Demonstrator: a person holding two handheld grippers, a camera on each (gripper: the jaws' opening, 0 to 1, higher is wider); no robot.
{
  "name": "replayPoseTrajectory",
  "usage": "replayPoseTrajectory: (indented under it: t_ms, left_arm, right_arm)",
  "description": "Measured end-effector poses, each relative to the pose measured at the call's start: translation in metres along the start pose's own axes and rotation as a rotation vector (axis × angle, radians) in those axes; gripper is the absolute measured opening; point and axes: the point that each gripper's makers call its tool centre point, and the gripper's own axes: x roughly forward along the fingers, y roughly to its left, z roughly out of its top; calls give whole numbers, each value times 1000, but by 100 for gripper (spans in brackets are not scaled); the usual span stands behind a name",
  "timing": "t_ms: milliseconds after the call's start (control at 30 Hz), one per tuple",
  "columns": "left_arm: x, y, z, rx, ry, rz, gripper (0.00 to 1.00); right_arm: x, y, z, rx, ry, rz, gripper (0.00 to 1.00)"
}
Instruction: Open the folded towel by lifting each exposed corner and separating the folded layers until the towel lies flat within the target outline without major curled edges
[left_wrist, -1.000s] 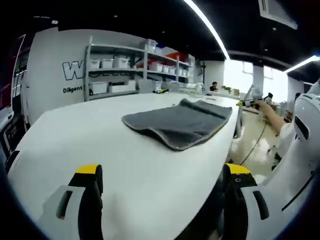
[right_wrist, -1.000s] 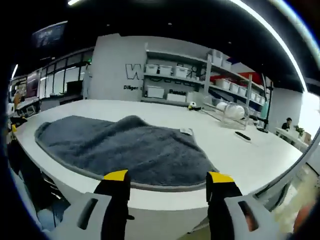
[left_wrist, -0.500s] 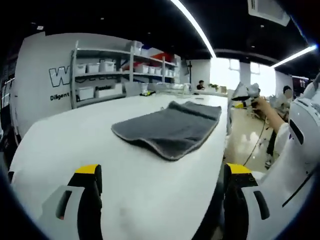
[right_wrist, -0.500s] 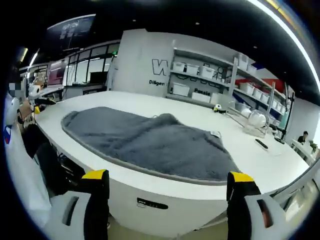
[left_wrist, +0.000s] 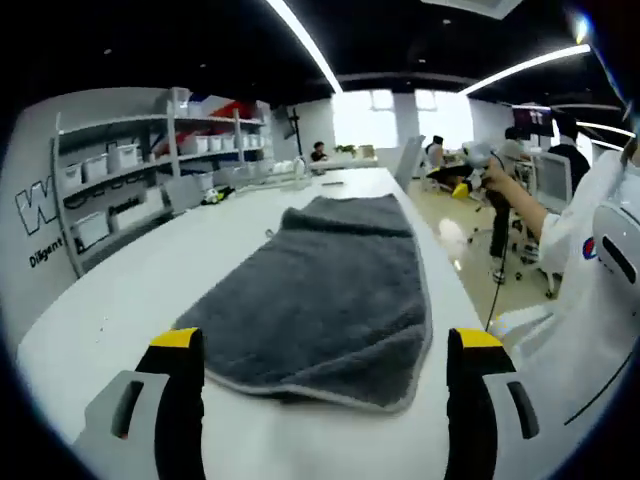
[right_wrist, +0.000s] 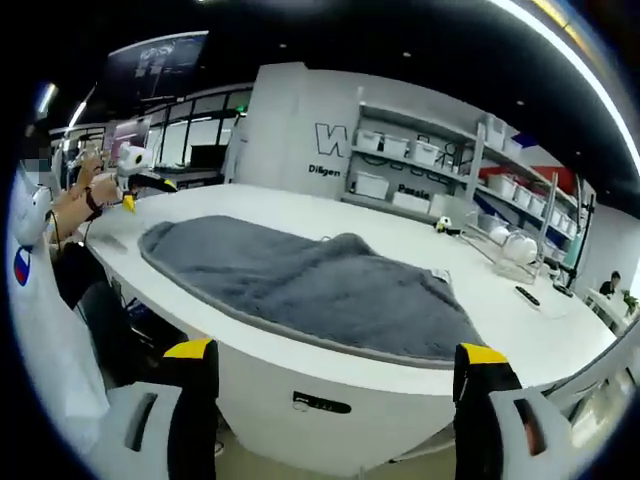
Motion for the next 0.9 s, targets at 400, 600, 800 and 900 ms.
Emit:
replayPoseTrajectory:
  t_ms: [400, 600, 800, 900]
  left_arm:
    - [110, 25, -10, -29, 59, -126, 92]
    - [111, 24, -38, -8, 26, -171, 70]
    - [80, 40, -58, -15, -51, -129, 60]
    - [58, 45, -68, -24, -50, -102, 60]
  right_arm:
    - [-15, -14, -18, 40, 51, -62, 99]
    - [-16, -12, -23, 67, 58, -59, 99]
    - [-5, -8, -20, 62, 73, -42, 99]
    - [4, -1, -14, 52, 66, -22, 99]
